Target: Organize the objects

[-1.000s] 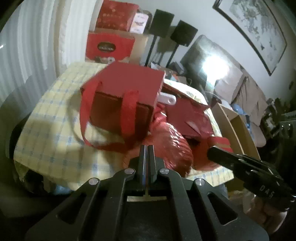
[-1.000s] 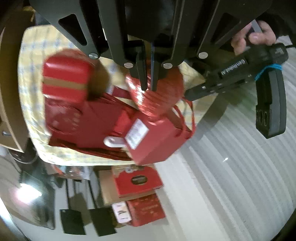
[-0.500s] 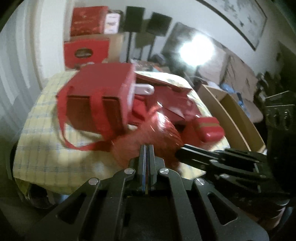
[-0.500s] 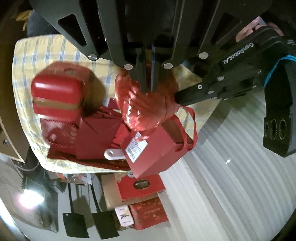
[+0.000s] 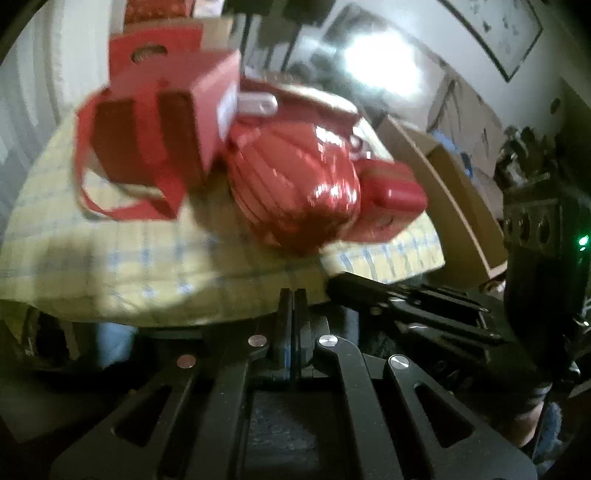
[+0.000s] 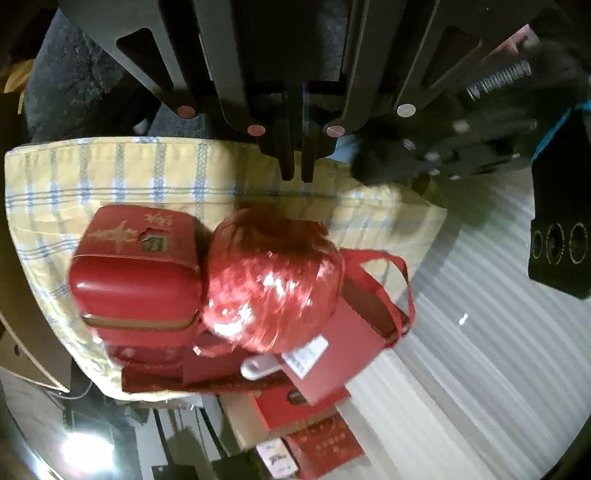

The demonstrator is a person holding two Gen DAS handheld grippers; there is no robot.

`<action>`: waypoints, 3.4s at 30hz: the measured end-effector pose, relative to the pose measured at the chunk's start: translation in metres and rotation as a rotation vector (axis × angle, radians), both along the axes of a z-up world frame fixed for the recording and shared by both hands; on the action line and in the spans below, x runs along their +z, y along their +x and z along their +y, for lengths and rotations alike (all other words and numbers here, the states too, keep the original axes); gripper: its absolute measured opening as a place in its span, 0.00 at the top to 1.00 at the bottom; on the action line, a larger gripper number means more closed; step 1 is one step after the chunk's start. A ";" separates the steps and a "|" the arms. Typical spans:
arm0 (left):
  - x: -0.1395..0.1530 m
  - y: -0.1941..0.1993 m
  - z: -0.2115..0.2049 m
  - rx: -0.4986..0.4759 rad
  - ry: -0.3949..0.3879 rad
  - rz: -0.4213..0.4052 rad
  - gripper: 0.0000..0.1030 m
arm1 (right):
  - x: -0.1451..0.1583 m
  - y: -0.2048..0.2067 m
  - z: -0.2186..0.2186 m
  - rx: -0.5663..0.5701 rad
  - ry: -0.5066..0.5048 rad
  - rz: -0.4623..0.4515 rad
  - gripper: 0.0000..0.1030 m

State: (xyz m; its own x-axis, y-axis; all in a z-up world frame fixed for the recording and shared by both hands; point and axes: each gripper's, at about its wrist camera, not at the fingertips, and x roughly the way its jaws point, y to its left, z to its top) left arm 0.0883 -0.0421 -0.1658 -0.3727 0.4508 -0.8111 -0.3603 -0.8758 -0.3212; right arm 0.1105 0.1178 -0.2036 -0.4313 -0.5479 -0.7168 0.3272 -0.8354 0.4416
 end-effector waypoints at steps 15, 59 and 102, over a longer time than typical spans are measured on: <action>0.034 -0.051 0.025 -0.006 0.005 0.211 1.00 | 0.035 -0.045 0.023 -0.052 -0.032 0.122 0.90; 0.008 -0.028 -0.005 0.084 -0.024 0.042 0.64 | 0.019 -0.011 0.035 -0.114 -0.086 -0.040 0.56; -0.034 -0.032 0.010 0.016 -0.028 -0.014 0.76 | -0.023 -0.012 0.012 -0.081 0.044 -0.015 0.75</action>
